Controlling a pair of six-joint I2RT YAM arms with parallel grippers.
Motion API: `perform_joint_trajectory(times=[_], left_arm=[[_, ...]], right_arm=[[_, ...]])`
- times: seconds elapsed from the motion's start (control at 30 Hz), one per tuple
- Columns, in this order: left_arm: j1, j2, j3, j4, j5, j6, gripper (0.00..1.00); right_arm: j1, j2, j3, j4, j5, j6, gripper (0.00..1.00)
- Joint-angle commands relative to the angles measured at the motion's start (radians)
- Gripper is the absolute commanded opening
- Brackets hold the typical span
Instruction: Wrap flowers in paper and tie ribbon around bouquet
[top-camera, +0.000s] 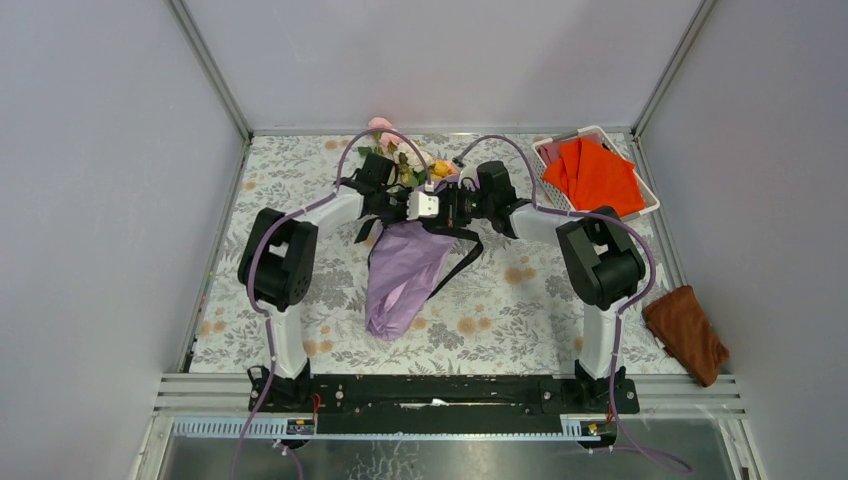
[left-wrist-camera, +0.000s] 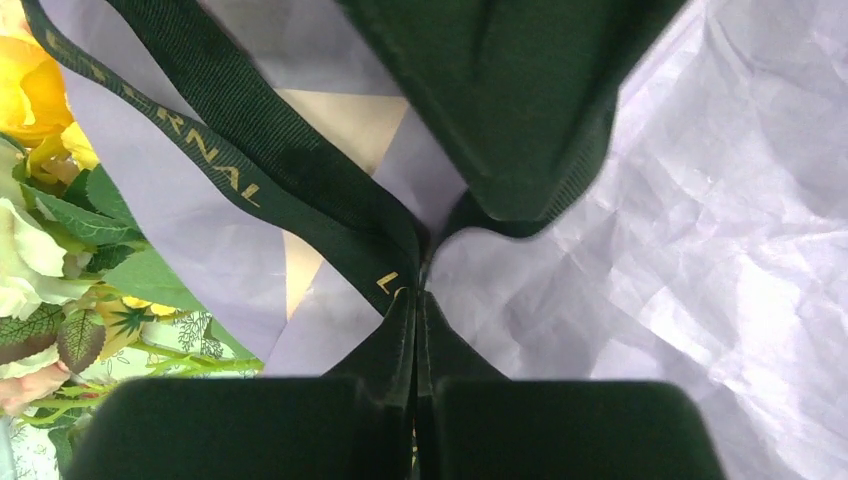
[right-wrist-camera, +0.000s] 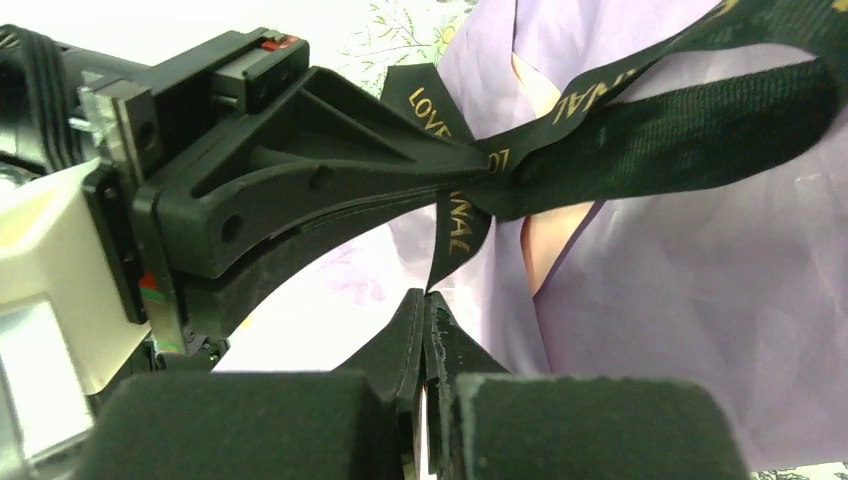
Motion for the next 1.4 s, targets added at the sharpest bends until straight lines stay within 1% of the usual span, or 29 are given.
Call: perform_joint_trajectory(times=[0.0, 0.13, 0.23, 0.37, 0.47, 0.63, 0.7, 0.73, 0.83, 0.93, 0.97, 1.03, 1.13, 1.27, 1.37], left_arm=[[-0.007, -0.086, -0.014, -0.01, 0.027, -0.004, 0.0], [-0.015, -0.135, 0.004, -0.206, 0.081, -0.002, 0.0], [-0.021, -0.155, 0.011, -0.395, 0.138, 0.055, 0.0], [-0.021, -0.154, 0.042, -0.627, 0.221, 0.12, 0.0], [-0.02, -0.161, 0.076, -0.73, 0.281, 0.114, 0.0], [-0.017, -0.206, 0.105, -0.832, 0.415, 0.099, 0.0], [-0.016, -0.228, 0.108, -0.835, 0.46, 0.079, 0.0], [-0.013, -0.235, 0.107, -0.811, 0.479, 0.048, 0.0], [0.013, -0.222, 0.092, -0.658, 0.505, -0.133, 0.0], [0.061, -0.13, 0.097, -0.5, 0.513, -0.343, 0.0], [0.079, -0.087, 0.116, -0.473, 0.53, -0.412, 0.0], [0.104, 0.002, 0.179, -0.464, 0.566, -0.489, 0.0], [0.112, 0.082, 0.263, -0.495, 0.577, -0.511, 0.0], [0.113, 0.082, 0.263, -0.472, 0.583, -0.522, 0.0], [0.113, 0.061, 0.243, -0.454, 0.567, -0.521, 0.0]], right_arm=[[-0.009, -0.041, 0.04, 0.026, 0.0, -0.007, 0.0], [-0.01, -0.065, 0.04, 0.011, 0.018, -0.04, 0.0], [-0.012, -0.076, 0.047, -0.006, 0.024, -0.062, 0.02], [-0.012, -0.089, 0.047, -0.021, 0.009, -0.087, 0.08], [-0.012, -0.103, 0.035, -0.044, 0.016, -0.116, 0.18], [-0.012, -0.135, 0.0, -0.105, 0.035, -0.179, 0.24], [-0.012, -0.145, -0.011, -0.122, 0.027, -0.2, 0.25], [-0.012, -0.149, -0.016, -0.13, 0.025, -0.21, 0.26], [-0.012, -0.163, -0.033, -0.141, 0.036, -0.223, 0.27], [-0.012, -0.187, -0.054, -0.128, 0.05, -0.218, 0.27], [-0.013, -0.196, -0.059, -0.124, 0.054, -0.211, 0.28], [-0.017, -0.214, -0.058, -0.127, 0.07, -0.198, 0.27], [-0.021, -0.248, -0.059, -0.136, 0.092, -0.187, 0.28], [-0.019, -0.315, -0.116, -0.079, 0.049, -0.23, 0.32], [-0.01, -0.358, -0.194, 0.049, -0.029, -0.225, 0.27]])
